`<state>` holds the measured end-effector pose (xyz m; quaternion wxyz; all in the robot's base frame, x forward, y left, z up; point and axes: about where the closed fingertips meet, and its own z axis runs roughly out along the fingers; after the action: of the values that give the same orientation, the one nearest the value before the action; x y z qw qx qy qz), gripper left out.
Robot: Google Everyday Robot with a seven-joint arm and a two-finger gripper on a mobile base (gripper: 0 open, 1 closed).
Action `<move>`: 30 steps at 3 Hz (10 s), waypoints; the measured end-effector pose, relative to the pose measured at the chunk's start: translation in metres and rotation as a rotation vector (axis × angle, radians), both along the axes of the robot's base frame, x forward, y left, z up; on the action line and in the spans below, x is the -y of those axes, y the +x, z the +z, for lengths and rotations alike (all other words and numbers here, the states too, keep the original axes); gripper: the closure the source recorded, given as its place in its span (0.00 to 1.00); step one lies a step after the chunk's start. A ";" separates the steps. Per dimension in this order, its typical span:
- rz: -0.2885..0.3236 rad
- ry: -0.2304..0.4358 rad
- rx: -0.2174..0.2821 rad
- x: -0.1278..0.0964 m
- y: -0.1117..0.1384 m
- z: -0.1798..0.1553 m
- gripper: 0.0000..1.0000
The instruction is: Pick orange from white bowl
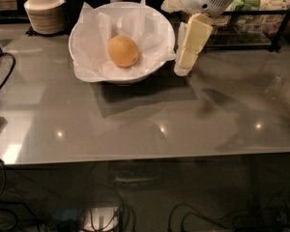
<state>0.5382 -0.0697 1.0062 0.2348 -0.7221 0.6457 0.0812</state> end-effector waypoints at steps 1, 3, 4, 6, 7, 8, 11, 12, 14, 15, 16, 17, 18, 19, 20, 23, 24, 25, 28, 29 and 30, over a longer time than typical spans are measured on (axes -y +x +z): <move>0.027 0.014 -0.031 -0.031 0.018 -0.007 0.00; 0.074 0.016 -0.071 -0.083 0.042 -0.023 0.00; 0.077 0.001 -0.045 -0.097 0.063 -0.025 0.00; 0.087 0.011 0.014 -0.111 0.089 -0.014 0.00; 0.087 0.011 0.014 -0.111 0.089 -0.014 0.19; 0.087 0.011 0.014 -0.111 0.089 -0.014 0.24; 0.087 0.014 0.017 -0.112 0.090 -0.014 0.41; 0.065 0.025 0.029 -0.111 0.101 -0.026 0.60; 0.092 0.072 0.129 -0.120 0.148 -0.041 0.34; 0.120 0.075 0.169 -0.129 0.160 -0.038 0.11; 0.133 0.075 0.160 -0.134 0.167 -0.046 0.02; 0.117 0.074 0.125 -0.130 0.170 -0.063 0.03; 0.081 0.078 0.093 -0.118 0.173 -0.079 0.06; 0.058 0.076 0.069 -0.112 0.179 -0.092 0.07; 0.067 0.061 0.055 -0.120 0.185 -0.101 0.09; 0.058 0.058 0.030 -0.129 0.182 -0.117 0.15; 0.011 0.070 0.010 -0.121 0.177 -0.129 0.18; 0.012 0.070 0.010 -0.121 0.178 -0.129 0.21; 0.015 0.071 -0.005 -0.124 0.197 -0.130 0.28; -0.007 0.074 -0.029 -0.120 0.197 -0.136 0.29; -0.020 0.077 -0.040 -0.118 0.196 -0.139 0.47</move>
Offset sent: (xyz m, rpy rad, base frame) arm 0.0331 0.0875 -0.0297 0.0071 0.1326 0.1067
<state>0.7346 0.0481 0.8675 0.2500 -0.7044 0.6537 0.1181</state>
